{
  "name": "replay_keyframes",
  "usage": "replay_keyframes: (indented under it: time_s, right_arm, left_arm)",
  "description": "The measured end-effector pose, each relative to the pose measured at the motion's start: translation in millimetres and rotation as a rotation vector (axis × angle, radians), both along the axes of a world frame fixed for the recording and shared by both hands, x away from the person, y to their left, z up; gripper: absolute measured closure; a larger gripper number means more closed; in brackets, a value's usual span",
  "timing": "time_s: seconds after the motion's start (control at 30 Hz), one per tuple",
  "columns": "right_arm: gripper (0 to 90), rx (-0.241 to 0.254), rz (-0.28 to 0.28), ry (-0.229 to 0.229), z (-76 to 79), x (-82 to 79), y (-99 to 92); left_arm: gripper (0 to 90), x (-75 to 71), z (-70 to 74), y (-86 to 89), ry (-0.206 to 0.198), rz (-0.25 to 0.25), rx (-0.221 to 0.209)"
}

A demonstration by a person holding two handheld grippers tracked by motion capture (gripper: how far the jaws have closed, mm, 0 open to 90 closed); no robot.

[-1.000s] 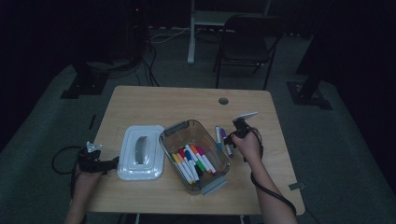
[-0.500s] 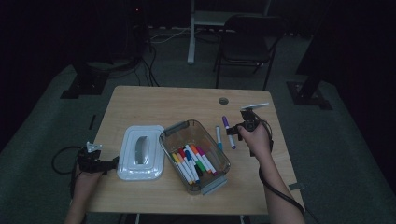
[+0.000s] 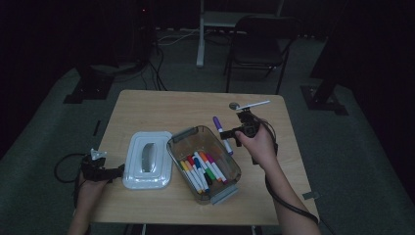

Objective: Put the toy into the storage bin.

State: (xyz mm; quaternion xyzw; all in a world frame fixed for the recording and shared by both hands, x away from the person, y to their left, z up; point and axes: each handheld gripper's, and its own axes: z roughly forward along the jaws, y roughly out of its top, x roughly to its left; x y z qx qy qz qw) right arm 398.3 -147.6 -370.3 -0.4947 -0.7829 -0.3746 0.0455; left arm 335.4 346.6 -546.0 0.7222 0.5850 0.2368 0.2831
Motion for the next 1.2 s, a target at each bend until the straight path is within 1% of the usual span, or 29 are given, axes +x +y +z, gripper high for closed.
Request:
replay_keyframes:
  time_s: [0.2,0.23,0.27,0.3,0.33,0.5,0.67,0.8,0.9,0.97,1.1,1.2]
  right_arm:
    - [76.9,-0.004,0.077,-0.007,3.3,-8.5,26.5]
    - [76.9,0.009,0.095,0.002,2.9,-9.6,30.7]
    - [76.9,0.007,0.107,0.005,2.2,-10.9,35.5]
    - [76.9,-0.010,0.116,0.000,1.4,-12.5,40.6]
    - [76.9,-0.009,0.132,0.004,0.1,-14.4,46.4]
    - [76.9,-0.007,0.180,0.032,-6.1,-18.6,65.4]
    - [76.9,-0.020,0.226,0.062,-14.7,-23.4,83.8]
    - [76.8,-0.053,0.252,0.089,-26.3,-25.5,96.8]
    - [76.9,-0.064,0.260,0.110,-33.9,-25.8,103.5]
    - [76.9,-0.079,0.269,0.115,-38.1,-26.4,108.1]
    - [76.8,-0.101,0.271,0.132,-46.8,-24.9,115.6]
    - [76.8,-0.128,0.277,0.154,-57.3,-23.0,122.8]
  left_arm:
    - [0.4,-0.2,0.1,-0.1,0.001,0.001,0.000]
    - [0.5,-0.2,0.2,0.0,0.003,0.001,0.001]
    - [0.5,-0.2,0.2,-0.1,0.002,0.001,0.001]
    - [0.4,-0.2,0.1,-0.1,0.002,0.001,0.000]
    - [0.4,-0.2,0.1,-0.1,0.002,0.001,0.001]
    - [0.5,-0.1,0.1,-0.1,0.002,0.001,0.001]
    - [0.5,-0.1,0.1,-0.1,0.002,0.001,0.000]
    - [0.4,-0.2,0.2,-0.1,0.002,0.001,0.001]
    - [0.4,-0.1,0.1,-0.1,0.002,0.001,0.000]
    - [0.4,-0.1,0.1,-0.1,0.001,0.002,0.000]
    - [0.4,-0.1,0.0,-0.1,0.000,0.002,0.000]
    - [0.4,-0.1,0.0,-0.1,0.000,0.002,0.000]
